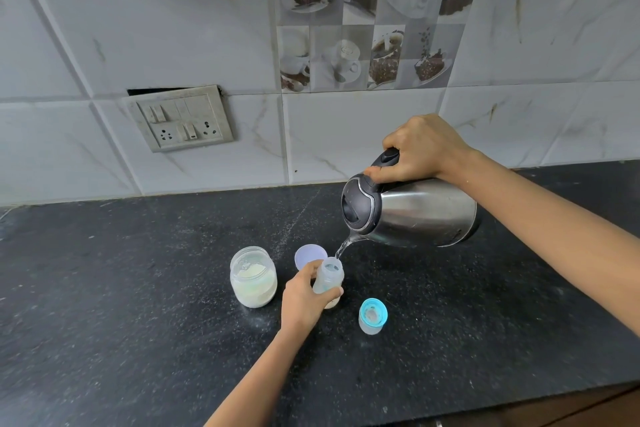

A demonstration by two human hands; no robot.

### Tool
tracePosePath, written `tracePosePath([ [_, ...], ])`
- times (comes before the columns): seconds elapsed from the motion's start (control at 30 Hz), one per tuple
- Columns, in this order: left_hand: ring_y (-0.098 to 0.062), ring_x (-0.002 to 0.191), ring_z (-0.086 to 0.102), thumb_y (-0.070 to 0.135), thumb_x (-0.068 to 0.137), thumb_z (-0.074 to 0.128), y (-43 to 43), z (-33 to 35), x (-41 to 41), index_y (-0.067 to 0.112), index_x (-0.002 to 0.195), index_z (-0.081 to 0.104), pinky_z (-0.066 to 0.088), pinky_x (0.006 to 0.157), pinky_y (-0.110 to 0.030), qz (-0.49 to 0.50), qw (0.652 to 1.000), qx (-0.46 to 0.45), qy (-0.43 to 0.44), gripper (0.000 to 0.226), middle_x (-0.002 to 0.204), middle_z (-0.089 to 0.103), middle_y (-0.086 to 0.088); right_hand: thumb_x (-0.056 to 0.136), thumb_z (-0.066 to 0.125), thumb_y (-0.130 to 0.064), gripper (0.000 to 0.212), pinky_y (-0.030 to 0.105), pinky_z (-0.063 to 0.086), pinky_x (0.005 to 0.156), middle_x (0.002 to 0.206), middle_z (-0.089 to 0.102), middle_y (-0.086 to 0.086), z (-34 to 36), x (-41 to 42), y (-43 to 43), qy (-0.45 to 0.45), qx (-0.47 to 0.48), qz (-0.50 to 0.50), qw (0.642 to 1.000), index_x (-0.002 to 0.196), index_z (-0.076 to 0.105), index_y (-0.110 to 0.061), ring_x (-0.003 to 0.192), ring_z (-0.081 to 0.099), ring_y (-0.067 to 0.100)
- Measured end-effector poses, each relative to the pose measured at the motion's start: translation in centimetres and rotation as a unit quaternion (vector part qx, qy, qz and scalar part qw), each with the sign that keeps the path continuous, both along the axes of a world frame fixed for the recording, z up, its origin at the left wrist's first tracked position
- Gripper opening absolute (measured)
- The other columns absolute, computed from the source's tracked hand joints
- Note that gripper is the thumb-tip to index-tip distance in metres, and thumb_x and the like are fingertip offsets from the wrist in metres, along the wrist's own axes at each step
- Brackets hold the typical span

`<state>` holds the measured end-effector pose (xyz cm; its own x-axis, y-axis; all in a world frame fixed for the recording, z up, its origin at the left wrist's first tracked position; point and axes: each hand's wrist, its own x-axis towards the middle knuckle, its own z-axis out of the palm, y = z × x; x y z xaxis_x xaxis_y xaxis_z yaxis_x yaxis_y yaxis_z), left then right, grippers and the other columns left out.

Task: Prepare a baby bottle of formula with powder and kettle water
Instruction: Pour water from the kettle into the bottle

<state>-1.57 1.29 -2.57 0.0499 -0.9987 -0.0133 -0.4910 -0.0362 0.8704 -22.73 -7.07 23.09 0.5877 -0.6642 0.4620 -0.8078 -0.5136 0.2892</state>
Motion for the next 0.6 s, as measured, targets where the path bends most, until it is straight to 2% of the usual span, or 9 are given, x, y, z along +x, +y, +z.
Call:
tracePosePath([
  [0.07, 0.008, 0.086, 0.053, 0.037, 0.062, 0.084, 0.1, 0.1, 0.0, 0.043, 0.108, 0.053, 0.034, 0.068, -0.005, -0.003, 1.000, -0.002, 0.002, 0.056, 0.091, 0.053, 0.031, 0.067, 0.038, -0.076, 0.067, 0.022, 0.015, 0.047, 0.039, 0.040, -0.001, 0.0, 0.2, 0.1, 0.003, -0.001, 0.002, 1.000, 0.044, 0.042, -0.013, 0.045, 0.042, 0.026],
  [0.17, 0.006, 0.088, 0.053, 0.037, 0.061, 0.083, 0.1, 0.1, 0.0, 0.040, 0.112, 0.055, 0.035, 0.070, -0.006, -0.004, 1.000, -0.004, 0.005, 0.058, 0.095, 0.055, 0.028, 0.067, 0.037, -0.076, 0.068, 0.020, 0.015, 0.047, 0.038, 0.037, -0.002, -0.1, 0.4, 0.3, 0.000, -0.007, 0.008, 1.000, 0.043, 0.041, -0.013, 0.043, 0.040, 0.026],
  [0.33, 0.001, 0.094, 0.053, 0.037, 0.063, 0.084, 0.3, -0.1, 0.1, 0.038, 0.114, 0.054, 0.039, 0.079, -0.015, -0.003, 1.000, -0.004, 0.000, 0.060, 0.100, 0.055, 0.023, 0.068, 0.038, -0.077, 0.071, 0.019, 0.014, 0.046, 0.037, 0.042, 0.000, -0.3, 0.6, 0.4, 0.009, -0.017, 0.019, 1.000, 0.042, 0.044, -0.011, 0.041, 0.041, 0.025],
  [0.47, 0.001, 0.091, 0.055, 0.039, 0.061, 0.083, 0.4, 0.1, 0.1, 0.045, 0.108, 0.052, 0.037, 0.072, -0.011, -0.005, 1.000, -0.011, 0.001, 0.056, 0.093, 0.055, 0.028, 0.069, 0.038, -0.076, 0.071, 0.020, 0.015, 0.046, 0.036, 0.040, -0.001, -0.4, 0.8, 0.6, 0.014, -0.006, 0.022, 1.000, 0.042, 0.044, -0.011, 0.039, 0.040, 0.023],
  [0.6, 0.002, 0.090, 0.055, 0.040, 0.061, 0.083, 0.5, 0.2, 0.0, 0.043, 0.110, 0.053, 0.037, 0.072, -0.011, -0.004, 1.000, -0.015, 0.001, 0.057, 0.094, 0.055, 0.028, 0.068, 0.043, -0.075, 0.067, 0.020, 0.016, 0.046, 0.035, 0.032, -0.005, -0.6, 0.8, 1.1, 0.004, 0.010, 0.011, 1.000, 0.042, 0.036, -0.014, 0.040, 0.036, 0.021],
])
